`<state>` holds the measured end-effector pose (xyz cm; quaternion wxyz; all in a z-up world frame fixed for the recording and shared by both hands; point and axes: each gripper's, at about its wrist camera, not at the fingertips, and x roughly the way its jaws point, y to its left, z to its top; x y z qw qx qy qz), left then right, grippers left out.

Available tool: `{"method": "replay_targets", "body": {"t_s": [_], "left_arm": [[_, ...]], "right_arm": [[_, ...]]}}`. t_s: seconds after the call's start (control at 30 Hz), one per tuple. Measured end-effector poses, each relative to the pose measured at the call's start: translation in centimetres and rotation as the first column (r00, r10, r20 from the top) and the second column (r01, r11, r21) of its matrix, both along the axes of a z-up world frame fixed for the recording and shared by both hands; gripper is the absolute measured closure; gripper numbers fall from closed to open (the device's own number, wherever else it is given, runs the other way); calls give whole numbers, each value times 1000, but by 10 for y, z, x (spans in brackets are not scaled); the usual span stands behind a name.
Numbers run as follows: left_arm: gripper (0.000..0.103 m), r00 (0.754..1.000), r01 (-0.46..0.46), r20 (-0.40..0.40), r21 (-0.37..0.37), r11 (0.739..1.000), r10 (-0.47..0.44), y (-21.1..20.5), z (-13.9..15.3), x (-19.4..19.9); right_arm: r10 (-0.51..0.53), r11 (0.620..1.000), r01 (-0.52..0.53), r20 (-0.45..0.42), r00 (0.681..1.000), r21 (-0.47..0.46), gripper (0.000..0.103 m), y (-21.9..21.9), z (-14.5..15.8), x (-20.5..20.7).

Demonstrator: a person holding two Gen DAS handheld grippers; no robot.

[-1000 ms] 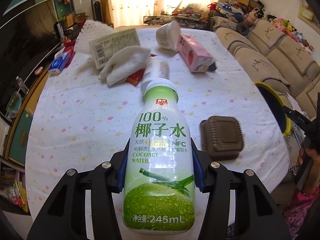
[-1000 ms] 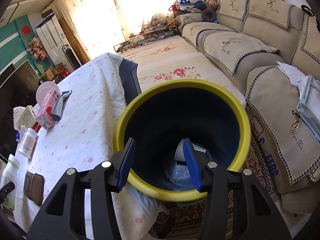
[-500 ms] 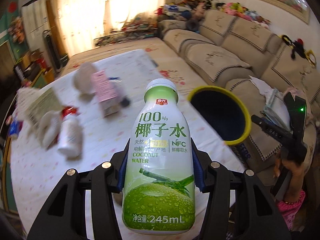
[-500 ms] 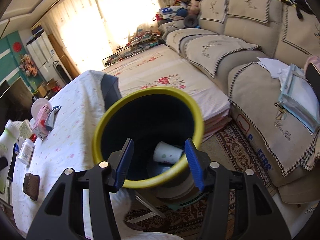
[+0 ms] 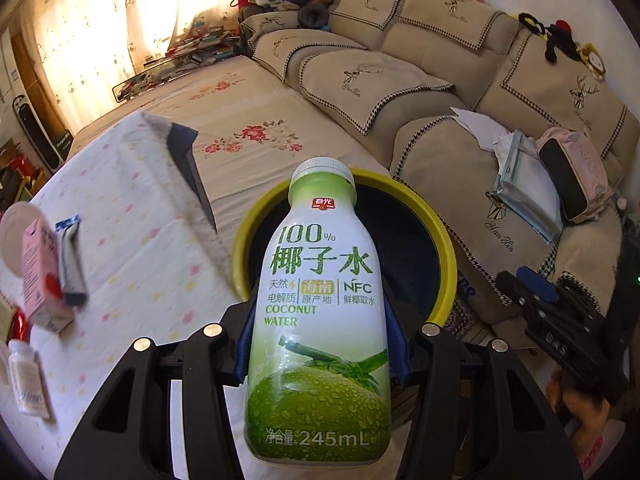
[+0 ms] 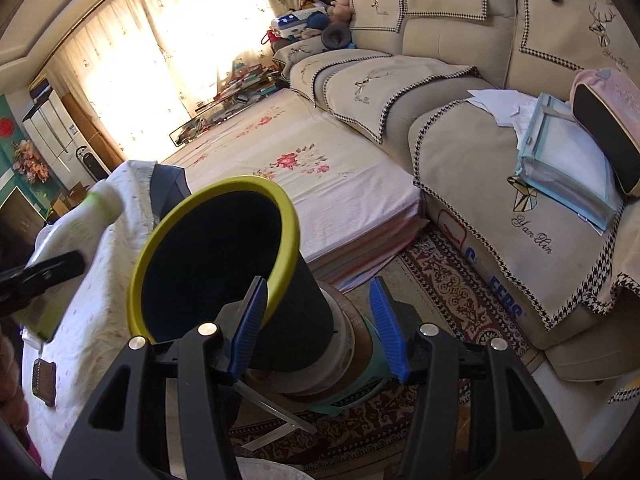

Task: Collect trash
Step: 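Carry the bottle over the yellow bin and open the left gripper, then grasp the brown square food container with the right gripper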

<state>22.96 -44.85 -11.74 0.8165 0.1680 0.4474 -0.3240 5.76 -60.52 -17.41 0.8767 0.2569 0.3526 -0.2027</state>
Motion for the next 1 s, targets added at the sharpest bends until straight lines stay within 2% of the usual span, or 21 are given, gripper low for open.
{"method": "replay_targets", "body": {"t_s": [0.17, 0.2, 0.27, 0.47, 0.6, 0.73, 0.87, 1.0], "left_arm": [[51, 1000, -19, -7, 28, 999, 19, -26, -22, 21], [48, 1000, -27, 8, 29, 999, 27, -28, -21, 23], [42, 999, -39, 38, 23, 999, 38, -29, -17, 25], [40, 992, -56, 115, -28, 998, 59, -4, 14, 14], [33, 989, -78, 116, -83, 994, 87, 34, 32, -1], [20, 979, -121, 150, -131, 984, 141, 87, 47, -21], [16, 960, -184, 176, -180, 966, 216, 145, 60, -42], [15, 927, -276, 195, -221, 936, 319, 208, 72, -59]], "right_arm": [[0, 1000, 0, -11, 1000, 17, 52, -3, -7, 2], [1, 1000, -1, -11, 1000, 19, 52, -3, -7, 2], [3, 1000, -3, -12, 1000, 21, 51, -2, -7, 2], [17, 1000, -17, -8, 1000, 19, 51, 4, -5, 4], [43, 999, -42, -9, 999, 11, 50, 13, -3, 7], [66, 998, -66, -14, 998, 0, 50, 24, 1, 13], [95, 995, -96, -14, 995, -19, 49, 39, 7, 19], [147, 988, -148, -21, 989, -42, 47, 62, 12, 29]]}}
